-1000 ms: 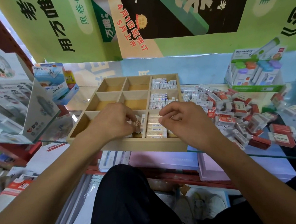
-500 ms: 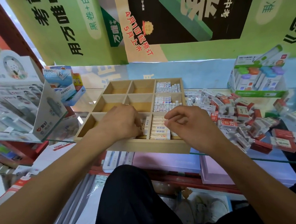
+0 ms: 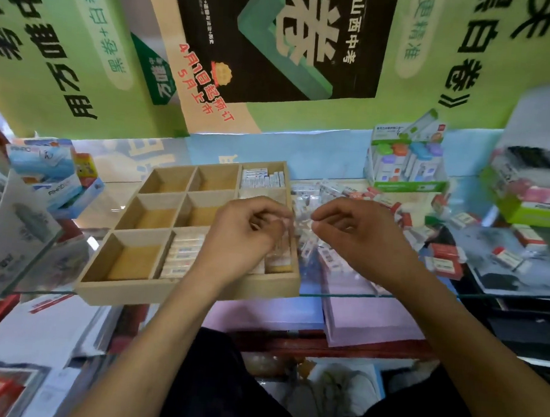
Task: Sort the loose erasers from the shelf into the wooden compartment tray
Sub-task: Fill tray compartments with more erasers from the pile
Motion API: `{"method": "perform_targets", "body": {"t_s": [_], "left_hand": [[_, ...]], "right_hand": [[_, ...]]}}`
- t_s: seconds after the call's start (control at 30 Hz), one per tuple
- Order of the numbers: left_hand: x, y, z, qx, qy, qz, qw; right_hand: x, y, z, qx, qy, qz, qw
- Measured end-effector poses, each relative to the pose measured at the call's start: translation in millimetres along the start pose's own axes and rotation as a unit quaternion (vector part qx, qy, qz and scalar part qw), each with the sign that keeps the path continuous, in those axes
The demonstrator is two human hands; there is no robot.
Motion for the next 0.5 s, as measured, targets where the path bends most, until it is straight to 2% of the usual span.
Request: {"method": "perform_targets", "body": {"t_s": [0.17, 0.27, 0.33, 0.43, 0.5], "left_hand": [[14.6, -59.8, 10.6, 0.029, -0.025, -0.052, 0.998], [20.8, -93.3, 19.7, 0.079, -0.068, -0.086, 0.991], [27.1, -116.0, 22.7, 0.133, -0.106, -0.102, 0.980], [36.5, -153.5, 23.9, 0.223, -0.151, -0.152, 0.951], [41.6, -177.5, 24.1, 0.305, -0.171, -0.185, 0.918]], "right_hand": [[-0.8, 52.2, 31.4, -0.051, -0.019, 0.065, 0.996], [-2.3, 78.7, 55.4, -0.126, -0.009, 0.094, 0.987], [-5.5, 83.7, 68.9, -0.196, 0.024, 0.075, 0.977], [-14.8, 70.8, 92.0, -0.260, 0.050, 0.000, 0.964], [-16.3, 70.8, 107.3, -0.273, 0.053, 0.012, 0.960]]}}
Point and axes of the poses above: each hand's wrist, its own x-axis towards the middle knuckle, its own y-axis out of the back of the hand, z = x × y, the point moved 6 cm from there along x, towards the middle knuckle, and after that the axes turned 12 degrees about z, right-handed, at the moved point
